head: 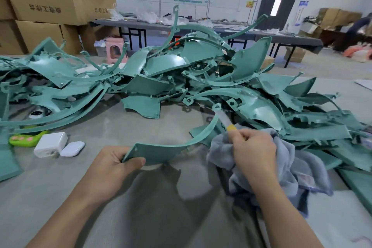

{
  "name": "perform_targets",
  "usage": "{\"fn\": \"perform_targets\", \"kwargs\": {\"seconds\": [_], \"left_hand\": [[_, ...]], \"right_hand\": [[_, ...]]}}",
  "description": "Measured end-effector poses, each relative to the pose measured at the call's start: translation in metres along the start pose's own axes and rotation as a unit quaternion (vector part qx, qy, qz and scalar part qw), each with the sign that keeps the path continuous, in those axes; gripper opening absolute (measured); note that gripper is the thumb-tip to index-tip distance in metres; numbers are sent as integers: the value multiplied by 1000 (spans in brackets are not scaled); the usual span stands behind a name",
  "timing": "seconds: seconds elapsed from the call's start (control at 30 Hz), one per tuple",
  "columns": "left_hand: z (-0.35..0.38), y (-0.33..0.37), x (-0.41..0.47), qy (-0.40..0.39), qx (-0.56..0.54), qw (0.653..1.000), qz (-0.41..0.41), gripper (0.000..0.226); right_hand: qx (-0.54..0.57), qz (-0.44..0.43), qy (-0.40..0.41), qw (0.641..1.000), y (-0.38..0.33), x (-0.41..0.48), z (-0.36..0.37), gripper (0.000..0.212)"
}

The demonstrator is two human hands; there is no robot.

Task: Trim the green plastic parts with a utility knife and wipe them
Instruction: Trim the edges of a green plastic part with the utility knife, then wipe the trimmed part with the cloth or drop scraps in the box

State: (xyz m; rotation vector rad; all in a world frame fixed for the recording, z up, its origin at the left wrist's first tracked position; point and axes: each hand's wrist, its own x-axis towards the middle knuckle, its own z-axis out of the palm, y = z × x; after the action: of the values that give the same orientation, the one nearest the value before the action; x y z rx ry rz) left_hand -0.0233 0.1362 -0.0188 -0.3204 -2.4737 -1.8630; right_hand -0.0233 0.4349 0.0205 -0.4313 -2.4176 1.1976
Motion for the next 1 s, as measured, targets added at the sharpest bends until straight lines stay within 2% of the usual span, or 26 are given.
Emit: {"fn": "perform_targets", "kwargs": {"seconds": [0.07, 0.13, 0.2, 0.27, 0.33, 0.43, 0.5, 0.53, 0.6, 0.63, 0.67, 0.7, 0.73, 0.8, 0.83, 0.9, 1.0], "left_hand": [[0, 0, 0, 23, -12, 1000, -2, 22], [2, -2, 2, 68, -36, 997, -11, 17], [5, -3, 3, 119, -75, 990, -23, 12], [7, 0, 4, 153, -134, 978, -44, 21], [7, 2, 3, 163, -176, 969, -53, 28], [6, 6, 1, 158, -199, 966, -36, 36], [6, 8, 0, 154, -199, 968, -22, 36], [6, 10, -1, 154, -197, 968, -13, 37], [8, 14, -3, 165, -162, 973, 16, 43], [9, 15, -4, 180, -120, 976, 35, 46], [9, 15, -6, 197, -62, 977, 52, 47], [9, 14, -8, 213, 6, 975, 65, 43], [9, 14, -11, 227, 77, 968, 71, 37], [12, 14, -18, 223, 202, 950, 79, 30], [15, 15, -21, 208, 241, 945, 80, 28], [23, 17, -24, 187, 295, 932, 94, 34], [34, 17, -25, 135, 302, 934, 134, 39]], "right_hand": [[-8, 3, 77, 997, 0, -2, 3, 43], [14, -3, 75, 997, 0, -7, 7, 50], [-11, -17, -10, 1000, -3, -15, 8, 54], [-53, -22, -116, 992, -7, -24, 11, 56], [-88, -30, -138, 986, -12, -31, 16, 56], [-167, -117, 14, 979, -15, -35, 15, 42], [-198, -164, 105, 961, -15, -29, 4, 22], [-246, -172, 100, 949, -13, -25, -2, 12], [-377, -138, -13, 916, -9, -22, -10, 24], [-417, -124, -69, 898, -7, -21, -11, 23], [-424, -121, -91, 893, -8, -21, -11, 15], [-405, -125, -93, 901, -12, -22, -11, 11], [-353, -139, -62, 923, -14, -23, -11, 16], [-187, -173, 28, 967, -18, -26, -11, 20], [-92, -192, 71, 974, -20, -28, -12, 19], [43, -244, 93, 964, -33, -42, -11, 13], [82, -325, 13, 942, -50, -69, 9, 14]]}}
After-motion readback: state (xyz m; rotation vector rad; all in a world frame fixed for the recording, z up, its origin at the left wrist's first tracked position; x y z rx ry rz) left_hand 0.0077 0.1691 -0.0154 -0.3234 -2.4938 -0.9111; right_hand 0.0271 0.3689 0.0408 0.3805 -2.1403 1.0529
